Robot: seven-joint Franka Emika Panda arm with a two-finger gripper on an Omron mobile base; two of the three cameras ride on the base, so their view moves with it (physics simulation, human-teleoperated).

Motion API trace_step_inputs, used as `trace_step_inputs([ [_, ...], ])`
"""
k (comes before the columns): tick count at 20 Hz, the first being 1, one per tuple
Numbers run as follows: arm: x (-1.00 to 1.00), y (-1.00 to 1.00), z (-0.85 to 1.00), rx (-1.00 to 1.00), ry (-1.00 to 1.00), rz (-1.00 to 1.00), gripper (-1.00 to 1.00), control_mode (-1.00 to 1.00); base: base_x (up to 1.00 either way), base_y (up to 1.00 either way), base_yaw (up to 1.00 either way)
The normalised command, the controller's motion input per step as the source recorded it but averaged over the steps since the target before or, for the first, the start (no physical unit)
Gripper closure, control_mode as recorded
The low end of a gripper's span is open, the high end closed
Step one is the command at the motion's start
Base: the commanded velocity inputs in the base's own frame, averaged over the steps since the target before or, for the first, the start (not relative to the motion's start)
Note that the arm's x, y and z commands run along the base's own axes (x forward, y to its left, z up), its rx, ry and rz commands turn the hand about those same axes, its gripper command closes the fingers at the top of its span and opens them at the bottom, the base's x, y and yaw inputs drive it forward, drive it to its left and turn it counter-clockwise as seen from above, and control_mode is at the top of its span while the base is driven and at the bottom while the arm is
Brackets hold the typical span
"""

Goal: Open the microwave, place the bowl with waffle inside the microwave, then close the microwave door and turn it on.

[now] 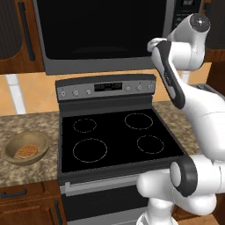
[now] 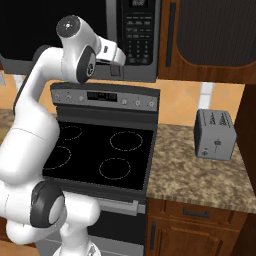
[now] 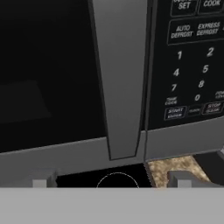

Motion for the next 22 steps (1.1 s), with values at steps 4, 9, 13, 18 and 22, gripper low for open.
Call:
trace_step_inputs([
  [4, 0.37, -0.2, 0.0, 0.0, 0.0, 0.0, -1.0, -1.0, 0.0, 0.0, 0.0],
  [9, 0.42, -0.12, -0.06, -0.01, 0.0, 0.0, -1.0, -1.0, 0.0, 0.0, 0.0],
  [13, 0.59, -0.03, -0.19, -0.04, 0.0, 0.0, -1.0, -1.0, 0.0, 0.0, 0.0],
  [18, 0.66, -0.02, -0.39, -0.07, 0.0, 0.0, -1.0, -1.0, 0.0, 0.0, 0.0],
  [22, 0.82, 0.0, -0.7, -0.11, 0.0, 0.0, -1.0, -1.0, 0.0, 0.0, 0.0],
])
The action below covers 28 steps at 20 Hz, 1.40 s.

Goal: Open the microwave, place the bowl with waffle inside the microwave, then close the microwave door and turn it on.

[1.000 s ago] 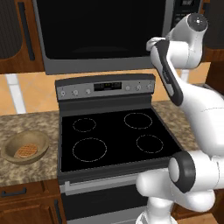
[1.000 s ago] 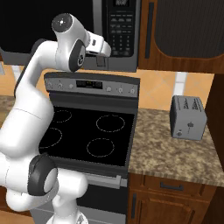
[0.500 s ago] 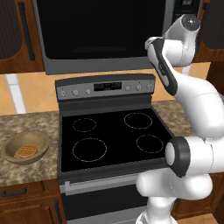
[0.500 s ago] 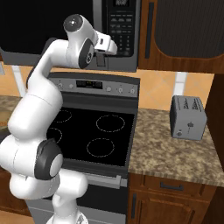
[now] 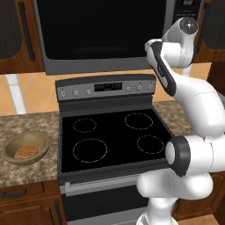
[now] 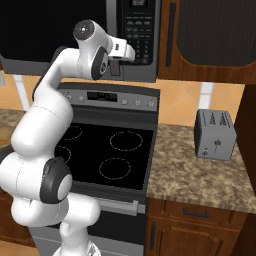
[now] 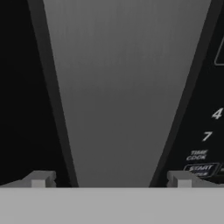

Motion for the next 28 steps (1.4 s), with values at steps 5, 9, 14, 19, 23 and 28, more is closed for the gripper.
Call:
trace_step_inputs([
  [5, 0.99, 0.0, -0.94, -0.05, 0.0, 0.02, -1.0, -1.0, 0.0, 0.0, 0.0],
  [9, 1.0, -0.08, -1.0, 0.0, 0.02, 0.1, -1.0, -1.0, 0.0, 0.0, 0.0],
  [14, 0.99, 0.0, -1.0, 0.0, 0.13, 0.07, 1.0, -1.0, 0.0, 0.0, 0.0],
  [19, 0.58, 0.16, -0.9, 0.0, 0.16, 0.04, 1.0, -1.0, 0.0, 0.0, 0.0],
  [23, 0.18, 0.59, -0.78, 0.0, 0.07, 0.01, 1.0, -1.0, 0.0, 0.0, 0.0],
  [28, -0.4, 0.71, -0.56, 0.0, 0.0, 0.02, 1.0, -1.0, 0.0, 0.0, 0.0],
])
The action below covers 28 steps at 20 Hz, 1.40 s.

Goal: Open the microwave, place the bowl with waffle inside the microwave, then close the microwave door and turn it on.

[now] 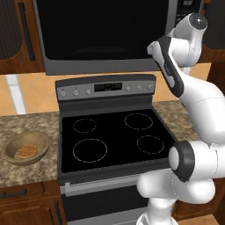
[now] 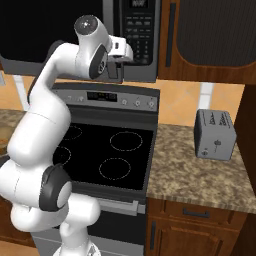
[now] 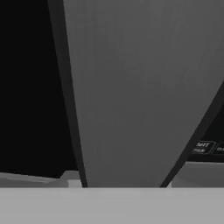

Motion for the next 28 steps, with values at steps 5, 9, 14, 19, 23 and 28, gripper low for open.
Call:
trace_step_inputs([
  [5, -0.96, 0.8, -0.37, 0.0, -0.04, 0.01, 1.0, -1.0, 0.0, 0.0, 0.0],
  [9, -1.0, 0.87, -0.31, 0.0, -0.07, 0.0, 1.0, -1.0, 0.0, 0.0, 0.0],
  [14, -1.0, 0.9, -0.33, 0.0, -0.07, 0.0, 1.0, -1.0, 0.0, 0.0, 0.0],
  [19, -1.0, 0.83, -0.35, 0.0, -0.03, 0.0, 1.0, -1.0, 0.0, 0.0, 0.0],
  [23, -1.0, 0.76, -0.32, 0.0, 0.0, 0.0, 1.0, -1.0, 0.0, 0.0, 0.0],
  [28, -0.99, 0.45, -0.23, 0.01, -0.01, 0.0, -1.0, -1.0, 0.0, 0.0, 0.0],
])
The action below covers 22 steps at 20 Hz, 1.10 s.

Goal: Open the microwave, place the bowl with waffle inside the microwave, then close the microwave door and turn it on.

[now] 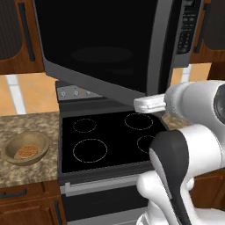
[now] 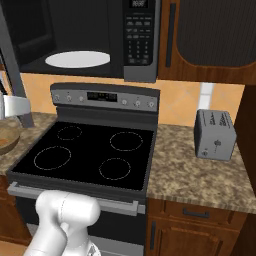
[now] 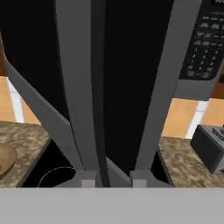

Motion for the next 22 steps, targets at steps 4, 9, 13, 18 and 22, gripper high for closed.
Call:
trace_step_inputs([
  [4, -1.0, -0.58, -0.17, 0.26, -0.09, 0.0, -1.0, -1.0, 0.0, 0.0, 0.0],
  [9, -0.88, -1.0, -0.01, 0.43, -0.02, 0.0, -1.0, -1.0, 0.0, 0.0, 0.0],
  [13, -0.24, -0.88, 0.0, 0.54, 0.06, 0.11, -1.0, -1.0, 0.0, 0.0, 0.0],
  [18, 0.27, -0.49, 0.0, 0.58, 0.07, 0.23, -1.0, -1.0, 0.0, 0.0, 0.0],
  [22, 0.81, 0.02, 0.0, 0.4, 0.08, 0.16, -1.0, -1.0, 0.0, 0.0, 0.0],
])
